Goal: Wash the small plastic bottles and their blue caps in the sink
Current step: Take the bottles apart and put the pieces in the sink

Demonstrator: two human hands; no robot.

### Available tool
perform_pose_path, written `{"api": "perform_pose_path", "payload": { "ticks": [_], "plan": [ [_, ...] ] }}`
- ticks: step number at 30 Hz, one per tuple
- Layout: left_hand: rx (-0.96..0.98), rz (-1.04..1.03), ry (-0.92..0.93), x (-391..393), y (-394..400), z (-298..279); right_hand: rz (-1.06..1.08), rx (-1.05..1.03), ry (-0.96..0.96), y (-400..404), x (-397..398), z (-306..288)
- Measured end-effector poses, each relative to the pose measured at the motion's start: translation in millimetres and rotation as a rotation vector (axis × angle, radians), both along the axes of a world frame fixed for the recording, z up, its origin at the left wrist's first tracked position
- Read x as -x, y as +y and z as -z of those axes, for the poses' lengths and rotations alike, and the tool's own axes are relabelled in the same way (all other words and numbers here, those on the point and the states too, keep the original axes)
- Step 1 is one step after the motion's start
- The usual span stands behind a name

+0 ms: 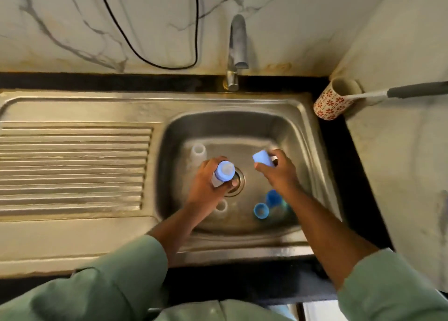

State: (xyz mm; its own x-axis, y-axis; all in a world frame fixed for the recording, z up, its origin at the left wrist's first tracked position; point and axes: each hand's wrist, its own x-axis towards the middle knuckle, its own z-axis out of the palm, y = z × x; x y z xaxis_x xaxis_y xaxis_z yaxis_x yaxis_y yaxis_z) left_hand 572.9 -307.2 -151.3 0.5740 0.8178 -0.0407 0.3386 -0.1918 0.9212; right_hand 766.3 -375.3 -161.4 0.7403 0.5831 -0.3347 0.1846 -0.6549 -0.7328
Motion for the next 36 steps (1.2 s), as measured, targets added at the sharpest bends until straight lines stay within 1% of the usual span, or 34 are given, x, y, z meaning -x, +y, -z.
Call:
{"api": "perform_pose_path", "payload": {
  "ticks": [2,5,7,10,13,15,16,17,18,19,20,21,22,23,24,25,26,28,30,31,32,33,34,36],
  "plan": [
    [0.041,-0.021,0.022,-19,1,11,-0.185,0.191,-0.155,1,-32,24],
    [0.090,-0.063,0.021,-33,1,19,-0.586,0.479,-0.382,7,-56,54],
    [0.117,-0.106,0.019,-37,0,22,-0.777,0.571,-0.501,14,-61,72],
    [0.114,-0.144,0.049,-34,-4,25,-0.919,0.640,-0.611,19,-60,95],
    [0.148,-0.165,0.067,-27,-7,22,-0.956,0.745,-0.612,28,-58,103],
    [0.137,-0.192,0.098,-22,-7,19,-0.966,0.813,-0.592,33,-58,92],
    [0.134,-0.206,0.094,-20,-7,17,-0.932,0.797,-0.583,34,-57,79],
    [0.131,-0.216,0.084,-18,-8,14,-0.851,0.706,-0.565,33,-56,64],
    [0.116,-0.220,0.069,-17,-9,10,-0.724,0.541,-0.513,31,-53,45],
    [0.080,-0.217,0.063,-16,-9,5,-0.567,0.326,-0.395,27,-47,23],
    [0.015,-0.206,0.076,-16,-9,1,-0.403,0.102,-0.235,21,-39,1],
    [-0.086,-0.183,0.113,-15,-8,-4,-0.275,-0.107,-0.094,14,-26,-24],
    [-0.223,-0.153,0.171,-15,-8,-9,-0.240,-0.216,-0.018,8,-12,-46],
    [-0.380,-0.119,0.233,-15,-8,-14,-0.298,-0.238,-0.007,2,3,-67],
    [-0.530,-0.085,0.283,-16,-8,-18,-0.416,-0.184,-0.067,0,14,-79],
    [-0.647,-0.055,0.319,-17,-10,-23,-0.548,-0.079,-0.147,0,22,-84],
    [-0.726,-0.028,0.336,-16,-10,-26,-0.614,0.034,-0.229,1,30,-86],
    [-0.789,-0.017,0.341,-11,-8,-30,-0.570,0.180,-0.259,7,38,-89],
    [-0.843,-0.016,0.351,-3,-4,-31,-0.445,0.213,-0.309,12,48,-89],
    [-0.833,-0.003,0.362,1,-1,-34,-0.408,0.190,-0.367,13,56,-91],
    [-0.767,0.033,0.371,4,2,-40,-0.390,0.147,-0.417,15,62,-93],
    [-0.646,0.078,0.381,6,5,-49,-0.386,0.113,-0.459,16,68,-96],
    [-0.484,0.125,0.385,9,9,-58,-0.394,0.100,-0.473,16,72,-99],
    [-0.131,0.231,0.333,13,17,-72,-0.427,0.113,-0.429,16,74,-106]
  ]
}}
